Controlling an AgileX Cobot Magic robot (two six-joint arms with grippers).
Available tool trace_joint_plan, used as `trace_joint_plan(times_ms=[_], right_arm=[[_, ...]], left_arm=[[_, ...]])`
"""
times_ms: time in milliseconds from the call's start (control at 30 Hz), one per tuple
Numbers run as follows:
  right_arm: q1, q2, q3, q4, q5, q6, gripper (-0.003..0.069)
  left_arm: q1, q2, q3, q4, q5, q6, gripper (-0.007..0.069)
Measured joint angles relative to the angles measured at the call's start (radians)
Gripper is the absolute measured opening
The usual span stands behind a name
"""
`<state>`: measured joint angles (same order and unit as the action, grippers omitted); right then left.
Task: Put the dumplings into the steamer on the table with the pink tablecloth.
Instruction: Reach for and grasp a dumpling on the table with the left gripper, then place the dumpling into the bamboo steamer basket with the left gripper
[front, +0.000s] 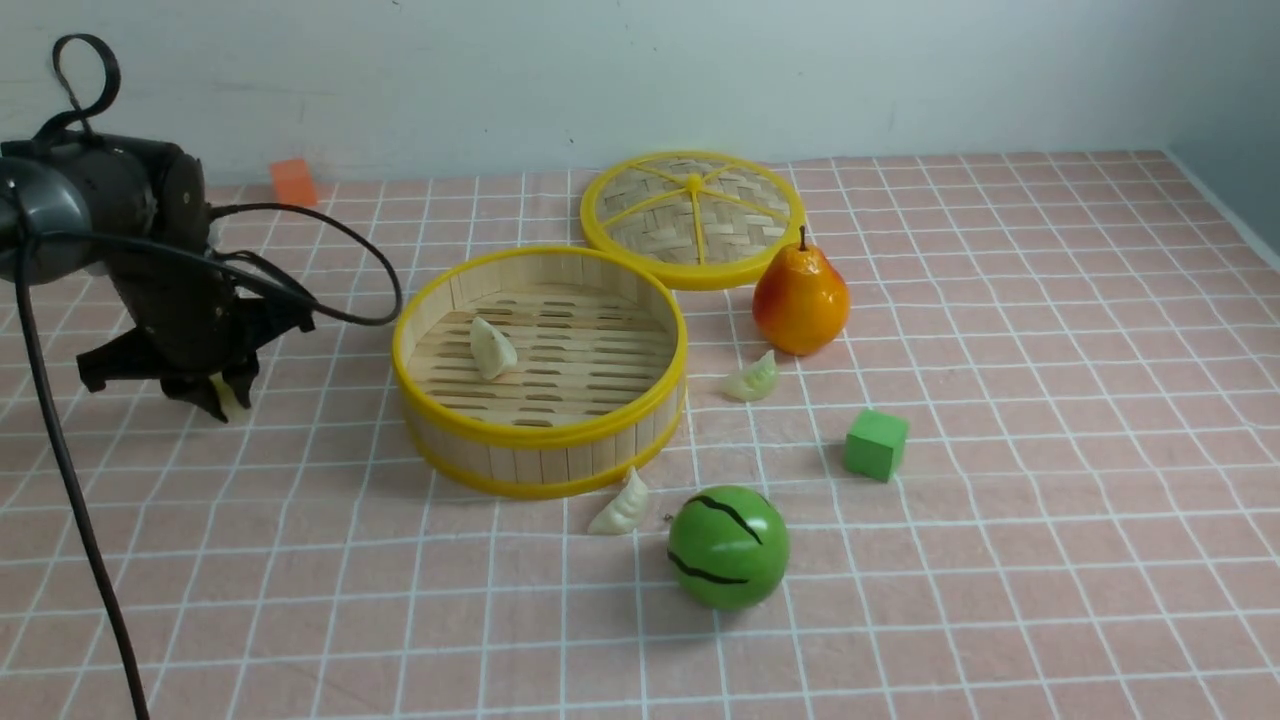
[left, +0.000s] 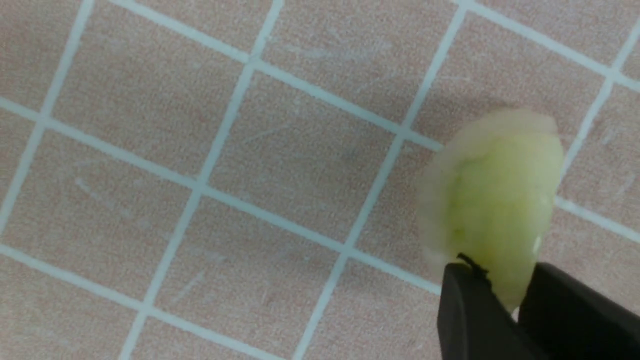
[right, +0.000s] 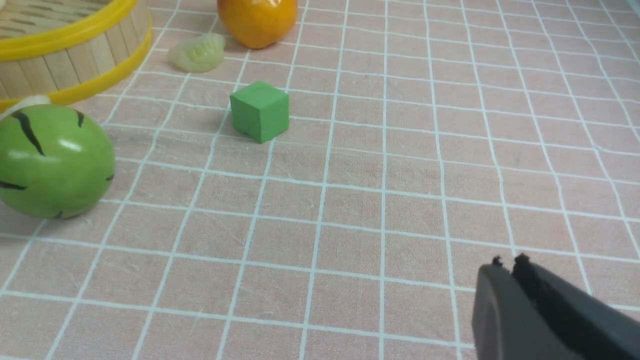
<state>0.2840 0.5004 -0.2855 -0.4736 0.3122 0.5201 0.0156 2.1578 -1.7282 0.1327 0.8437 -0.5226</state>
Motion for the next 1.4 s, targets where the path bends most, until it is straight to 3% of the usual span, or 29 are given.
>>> trace_joint_plan(times_ms=[100, 367, 500, 600, 800, 1233, 1300, 1400], right_arm=[[0.0, 0.0, 0.0, 0.0, 0.0, 0.0, 0.0042], [0.0, 0.0, 0.0, 0.0, 0.0, 0.0, 0.0049], [0.0, 0.0, 0.0, 0.0, 0.0, 0.0, 0.0053], [0.0, 0.0, 0.0, 0.0, 0.0, 0.0, 0.0054], [0.0, 0.0, 0.0, 0.0, 0.0, 0.0, 0.0061], [0.0, 0.0, 0.0, 0.0, 0.0, 0.0, 0.0073], [0.0, 0.0, 0.0, 0.0, 0.0, 0.0, 0.0074], [0.0, 0.0, 0.0, 0.0, -0.002, 0.0, 0.0077]], left_arm=[[0.0, -0.065, 0.0, -0.061, 0.005, 0.116, 0.0114], [-0.014, -0.169, 0.0, -0.227, 0.038, 0.286, 0.0114], [-0.1, -0.184, 0.0, -0.307, 0.073, 0.381, 0.0114], [-0.196, -0.169, 0.0, -0.336, 0.075, 0.41, 0.0114], [-0.292, -0.101, 0.0, -0.332, 0.011, 0.413, 0.0114], [-0.316, -0.06, 0.0, -0.297, 0.003, 0.417, 0.0125], [-0.316, -0.06, 0.0, -0.276, 0.003, 0.418, 0.0159], [-0.316, -0.06, 0.0, -0.244, 0.008, 0.42, 0.0272]])
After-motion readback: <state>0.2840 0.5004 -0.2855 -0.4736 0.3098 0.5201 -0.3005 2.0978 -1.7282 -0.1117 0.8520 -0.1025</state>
